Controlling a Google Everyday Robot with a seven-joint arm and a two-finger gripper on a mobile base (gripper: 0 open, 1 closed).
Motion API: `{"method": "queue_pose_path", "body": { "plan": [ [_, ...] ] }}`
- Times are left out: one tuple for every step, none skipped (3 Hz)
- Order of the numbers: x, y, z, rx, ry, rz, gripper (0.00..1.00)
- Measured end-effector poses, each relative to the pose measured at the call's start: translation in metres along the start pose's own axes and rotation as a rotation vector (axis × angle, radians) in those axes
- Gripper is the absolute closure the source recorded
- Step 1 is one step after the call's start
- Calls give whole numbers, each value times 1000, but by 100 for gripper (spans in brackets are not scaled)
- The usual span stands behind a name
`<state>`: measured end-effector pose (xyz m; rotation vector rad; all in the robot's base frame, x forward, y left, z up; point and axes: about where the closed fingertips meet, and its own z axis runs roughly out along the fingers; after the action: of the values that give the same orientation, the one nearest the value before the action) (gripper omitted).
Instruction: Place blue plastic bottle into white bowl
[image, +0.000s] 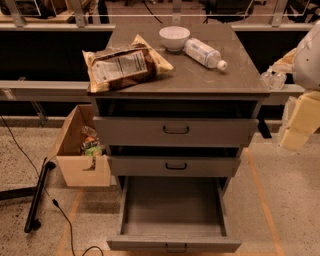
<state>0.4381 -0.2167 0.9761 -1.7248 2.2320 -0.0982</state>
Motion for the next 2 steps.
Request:
{"method": "queue_pose_path", "body": {
  "plan": [
    [0,0,0,0,0,0,0],
    [1,-2,2,11,-7,22,0]
  ]
}}
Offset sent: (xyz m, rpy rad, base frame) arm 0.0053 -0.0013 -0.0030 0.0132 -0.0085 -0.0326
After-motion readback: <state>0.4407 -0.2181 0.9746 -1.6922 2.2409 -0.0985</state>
